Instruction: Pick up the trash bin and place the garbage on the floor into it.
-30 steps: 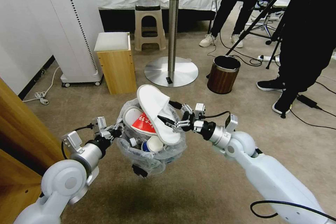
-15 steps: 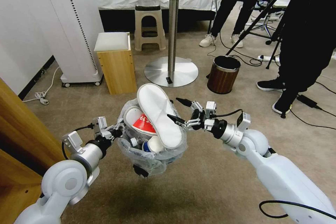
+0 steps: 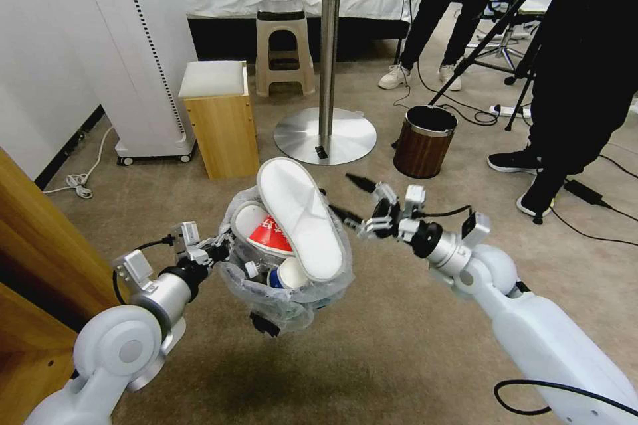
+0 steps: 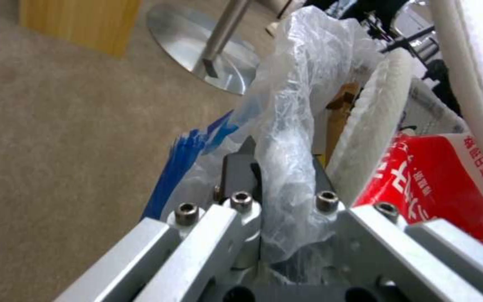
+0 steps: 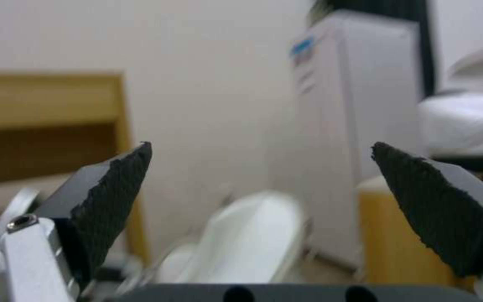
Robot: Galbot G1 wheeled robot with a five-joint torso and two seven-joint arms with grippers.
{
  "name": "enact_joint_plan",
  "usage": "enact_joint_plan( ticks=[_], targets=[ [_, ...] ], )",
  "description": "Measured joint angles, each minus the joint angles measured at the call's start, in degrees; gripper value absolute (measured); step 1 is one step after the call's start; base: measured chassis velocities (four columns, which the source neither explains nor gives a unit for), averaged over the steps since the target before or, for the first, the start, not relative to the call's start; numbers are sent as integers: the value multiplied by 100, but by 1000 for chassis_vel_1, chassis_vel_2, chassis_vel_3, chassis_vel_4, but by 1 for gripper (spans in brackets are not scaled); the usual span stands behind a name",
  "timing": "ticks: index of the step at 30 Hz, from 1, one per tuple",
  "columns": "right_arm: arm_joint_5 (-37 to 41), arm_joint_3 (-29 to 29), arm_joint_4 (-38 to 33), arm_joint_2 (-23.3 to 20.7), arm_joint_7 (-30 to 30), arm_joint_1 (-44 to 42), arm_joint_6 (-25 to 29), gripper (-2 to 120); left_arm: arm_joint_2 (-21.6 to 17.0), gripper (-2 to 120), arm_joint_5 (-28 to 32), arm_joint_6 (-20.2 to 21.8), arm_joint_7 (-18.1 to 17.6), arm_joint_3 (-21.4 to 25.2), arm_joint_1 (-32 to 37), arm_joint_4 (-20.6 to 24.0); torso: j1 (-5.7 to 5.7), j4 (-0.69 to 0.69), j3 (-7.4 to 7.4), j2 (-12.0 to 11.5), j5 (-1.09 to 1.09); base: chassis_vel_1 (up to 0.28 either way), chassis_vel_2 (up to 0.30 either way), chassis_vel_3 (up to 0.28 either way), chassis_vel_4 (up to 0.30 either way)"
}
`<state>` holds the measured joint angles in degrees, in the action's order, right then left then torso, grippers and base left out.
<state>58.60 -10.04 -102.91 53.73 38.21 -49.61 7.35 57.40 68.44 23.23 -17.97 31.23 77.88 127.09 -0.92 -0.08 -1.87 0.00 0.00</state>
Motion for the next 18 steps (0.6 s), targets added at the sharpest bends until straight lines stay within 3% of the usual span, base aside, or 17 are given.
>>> enact_joint_plan(
  ticks=[3, 4, 8, 12, 14, 18],
  targets=[
    [75, -147, -84, 71, -937, 55, 285, 100, 54, 2, 120, 0, -146, 121, 66, 46, 0, 1, 0, 0, 0, 0, 0, 0, 0],
    [75, -147, -84, 71, -937, 55, 285, 100, 54, 2, 120, 0, -146, 121, 66, 46, 0, 1, 0, 0, 0, 0, 0, 0, 0],
    [-212, -300, -138, 101, -1875, -52, 474, 100, 233, 2, 212, -67, -213, 287, 143, 34, 0, 0, 0, 0, 0, 0, 0, 0, 0],
    [-496, -442, -155, 151, -2436, -156, 466, 100, 349, 2, 235, -122, -269, 391, 171, -33, 0, 0, 0, 0, 0, 0, 0, 0, 0],
    [-921, -688, -103, 274, -3056, -314, 378, 100, 464, 2, 233, -197, -338, 513, 189, -123, 0, 1, 0, 0, 0, 0, 0, 0, 0],
    [-1420, -1126, -18, 488, -3491, -579, 188, 100, 547, 2, 183, -238, -376, 617, 225, -219, 0, 0, 0, 0, 0, 0, 0, 0, 0]
  ],
)
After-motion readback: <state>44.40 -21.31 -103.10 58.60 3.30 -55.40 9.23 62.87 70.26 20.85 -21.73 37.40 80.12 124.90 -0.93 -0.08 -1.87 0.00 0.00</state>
